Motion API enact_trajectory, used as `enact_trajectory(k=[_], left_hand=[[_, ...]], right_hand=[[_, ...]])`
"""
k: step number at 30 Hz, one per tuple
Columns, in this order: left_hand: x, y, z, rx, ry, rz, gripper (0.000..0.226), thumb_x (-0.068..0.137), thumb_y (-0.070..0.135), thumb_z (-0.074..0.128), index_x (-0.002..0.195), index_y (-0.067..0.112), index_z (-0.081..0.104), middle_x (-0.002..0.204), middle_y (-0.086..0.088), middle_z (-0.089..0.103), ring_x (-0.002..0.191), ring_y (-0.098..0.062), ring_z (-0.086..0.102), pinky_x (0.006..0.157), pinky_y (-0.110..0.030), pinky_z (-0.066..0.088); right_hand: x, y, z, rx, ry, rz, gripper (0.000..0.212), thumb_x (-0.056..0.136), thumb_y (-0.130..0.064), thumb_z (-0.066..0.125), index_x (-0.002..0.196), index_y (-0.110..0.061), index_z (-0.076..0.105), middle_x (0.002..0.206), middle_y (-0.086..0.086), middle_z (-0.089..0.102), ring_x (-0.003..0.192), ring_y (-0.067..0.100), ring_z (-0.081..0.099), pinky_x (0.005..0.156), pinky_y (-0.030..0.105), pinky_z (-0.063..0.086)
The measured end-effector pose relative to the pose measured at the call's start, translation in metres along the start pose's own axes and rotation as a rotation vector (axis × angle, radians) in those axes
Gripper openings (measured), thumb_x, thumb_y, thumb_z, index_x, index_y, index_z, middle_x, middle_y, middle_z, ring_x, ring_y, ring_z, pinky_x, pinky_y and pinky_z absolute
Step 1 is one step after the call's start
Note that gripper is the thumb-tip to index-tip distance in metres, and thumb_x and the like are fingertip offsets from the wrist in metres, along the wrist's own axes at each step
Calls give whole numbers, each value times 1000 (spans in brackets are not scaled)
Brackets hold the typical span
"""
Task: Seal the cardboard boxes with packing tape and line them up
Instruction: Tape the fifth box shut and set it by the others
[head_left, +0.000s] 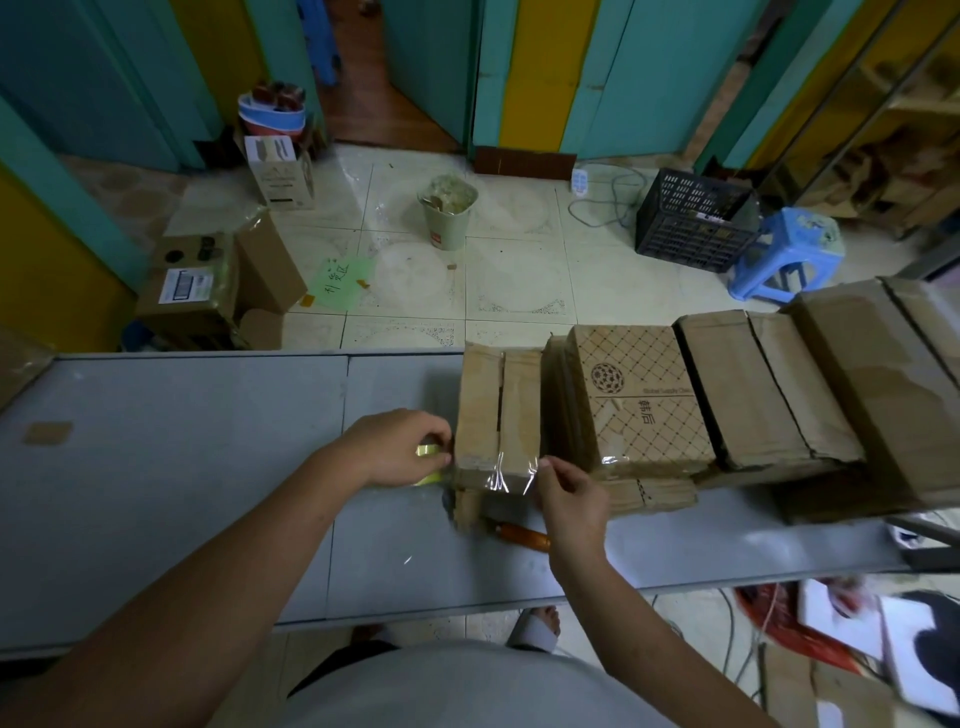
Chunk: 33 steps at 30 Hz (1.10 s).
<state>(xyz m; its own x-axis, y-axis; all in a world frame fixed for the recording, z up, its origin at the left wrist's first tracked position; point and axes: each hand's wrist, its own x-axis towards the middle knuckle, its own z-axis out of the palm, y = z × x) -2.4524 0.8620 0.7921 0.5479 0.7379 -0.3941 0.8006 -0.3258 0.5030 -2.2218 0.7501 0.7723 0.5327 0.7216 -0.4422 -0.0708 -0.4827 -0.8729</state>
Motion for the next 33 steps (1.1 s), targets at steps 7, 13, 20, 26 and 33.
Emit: enact_trajectory(k=[7, 13, 20, 26, 33], left_hand=[[-11, -4, -4, -164, 66, -9, 77, 93, 41, 77, 149, 59, 27, 133, 19, 63, 111, -12, 65, 90, -43, 57], [-18, -2, 0, -250, 116, 59, 79, 101, 26, 70, 149, 74, 30, 146, 17, 62, 131, -11, 61, 104, -42, 55], [-42, -5, 0, -370, 372, 56, 57, 100, 32, 73, 136, 71, 53, 138, 22, 67, 127, -5, 64, 107, -37, 56], [-64, -1, 4, -451, 613, -42, 48, 93, 39, 77, 136, 55, 64, 124, 23, 75, 112, 3, 70, 97, -31, 60], [-53, -11, 25, -567, 659, -258, 37, 96, 19, 75, 132, 26, 75, 105, 12, 80, 107, -5, 72, 102, -37, 56]], right_hand=[[-7, -2, 7, -54, 2, -147, 12, 99, -20, 71, 109, -24, 74, 100, -9, 75, 98, 8, 69, 74, 15, 54], [-18, -15, 13, -110, -74, -298, 19, 104, -31, 61, 113, -22, 75, 98, -10, 77, 96, 2, 71, 82, 24, 58], [-13, -57, 20, -165, -158, -477, 21, 101, -20, 68, 121, -14, 73, 106, -4, 76, 99, 7, 72, 82, 24, 59], [20, -100, 60, -153, -355, -507, 18, 100, -6, 64, 110, -8, 77, 103, -1, 78, 96, 4, 72, 83, 15, 55], [63, -90, 130, -297, -501, -328, 21, 92, 2, 61, 96, -10, 78, 92, 2, 75, 89, 15, 67, 85, 29, 55]])
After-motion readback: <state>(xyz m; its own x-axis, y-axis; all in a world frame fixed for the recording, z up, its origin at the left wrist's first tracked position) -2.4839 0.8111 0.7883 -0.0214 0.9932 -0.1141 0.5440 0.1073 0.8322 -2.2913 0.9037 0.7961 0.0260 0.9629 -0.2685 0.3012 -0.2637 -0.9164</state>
